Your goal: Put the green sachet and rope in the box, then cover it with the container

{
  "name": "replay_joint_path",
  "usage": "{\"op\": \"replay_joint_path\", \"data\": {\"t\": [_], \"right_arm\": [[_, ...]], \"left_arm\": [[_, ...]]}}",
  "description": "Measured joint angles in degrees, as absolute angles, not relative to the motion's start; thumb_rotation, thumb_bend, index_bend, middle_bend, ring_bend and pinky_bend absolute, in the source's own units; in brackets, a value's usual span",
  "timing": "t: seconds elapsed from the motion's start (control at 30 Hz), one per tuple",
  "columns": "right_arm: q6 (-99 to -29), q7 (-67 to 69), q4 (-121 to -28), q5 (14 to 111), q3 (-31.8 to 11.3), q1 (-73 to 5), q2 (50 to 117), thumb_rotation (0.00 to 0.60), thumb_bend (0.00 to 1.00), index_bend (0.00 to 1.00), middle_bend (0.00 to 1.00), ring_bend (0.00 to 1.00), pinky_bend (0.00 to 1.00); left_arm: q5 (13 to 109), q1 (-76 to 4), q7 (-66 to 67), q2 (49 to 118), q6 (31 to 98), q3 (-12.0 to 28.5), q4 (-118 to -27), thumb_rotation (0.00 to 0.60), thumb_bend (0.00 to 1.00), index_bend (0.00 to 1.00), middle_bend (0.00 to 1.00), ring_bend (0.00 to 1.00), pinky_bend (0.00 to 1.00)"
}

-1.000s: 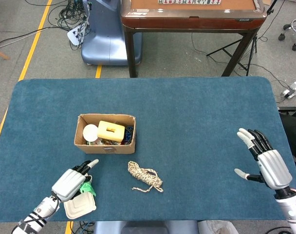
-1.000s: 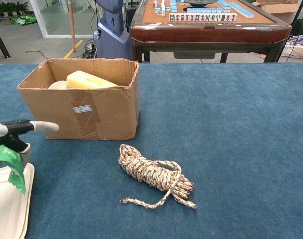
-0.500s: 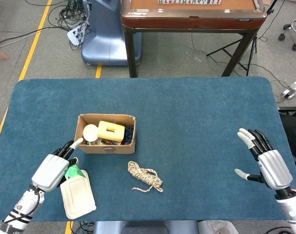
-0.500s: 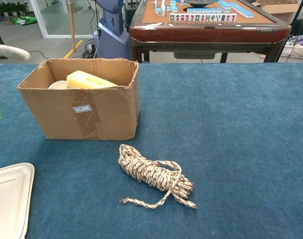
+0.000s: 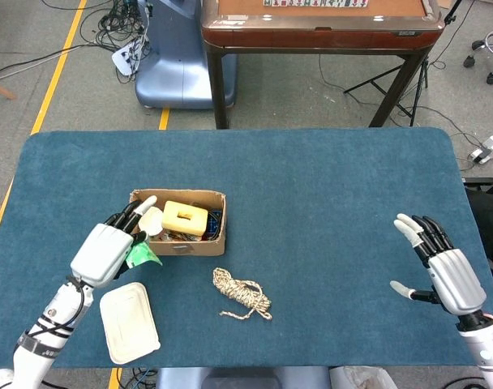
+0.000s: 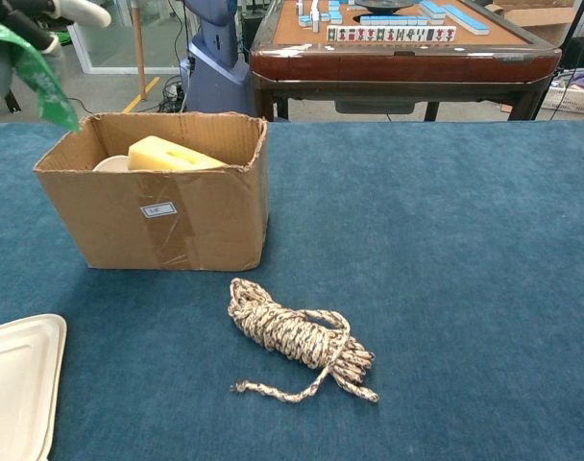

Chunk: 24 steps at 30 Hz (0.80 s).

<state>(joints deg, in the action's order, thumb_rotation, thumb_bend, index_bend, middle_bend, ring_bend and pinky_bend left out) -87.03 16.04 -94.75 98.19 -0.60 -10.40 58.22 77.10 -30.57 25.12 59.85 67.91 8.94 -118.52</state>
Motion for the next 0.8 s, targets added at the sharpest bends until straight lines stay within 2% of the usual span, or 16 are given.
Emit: {"op": "replay_joint_path", "data": {"t": [0.23,0.33,0.4,0.47,0.7,0.8], "right_arm": [[-87.1,16.6,-94.7,98.1,-0.6,-10.4,58.0,0.6,0.0,0.03,0.04,0.0,0.04],[-87.1,16.9,-94.7,98.0,-0.6,-10.4,57.9,0.6,0.0,0.03,0.04,0.0,0.04],[-87.1,17.1,-94.7,98.0,-0.6,-10.3,57.7,0.6,0.0,0.03,0.04,0.0,0.04],[-87.2,17.3,-94.6,98.0,-0.6,-10.3,57.6,0.6,0.0,0.03,0.04,0.0,0.04],[-87.6,18.2,-94.5,98.0,-0.7,-10.2,57.3,0.6,0.0,0.03,0.04,0.0,0.04],[-87.5,18.2,-94.4,98.0,-0.7,-10.2,57.3,0.6,0.0,0.03,0.04,0.0,0.04]], "left_arm": [[68.6,-36.7,29.6,64.7,64.5,13.2,-115.7,0.6,0.84,0.68,0.0,0.0,0.23],[64.8,-39.0,31.6,67.0,63.2,14.2,-114.0,0.6,0.84,0.62,0.0,0.0,0.22],[62.4,-40.4,32.7,68.2,62.4,14.6,-112.8,0.6,0.83,0.55,0.0,0.0,0.21],[59.6,-41.9,34.0,69.6,61.8,15.0,-111.2,0.6,0.78,0.47,0.0,0.0,0.21],[55.6,-44.7,37.3,73.9,63.3,15.1,-106.5,0.6,0.38,0.18,0.0,0.0,0.2],[55.3,-44.8,37.2,74.2,64.1,14.6,-105.9,0.6,0.29,0.05,0.0,0.0,0.2]]}}
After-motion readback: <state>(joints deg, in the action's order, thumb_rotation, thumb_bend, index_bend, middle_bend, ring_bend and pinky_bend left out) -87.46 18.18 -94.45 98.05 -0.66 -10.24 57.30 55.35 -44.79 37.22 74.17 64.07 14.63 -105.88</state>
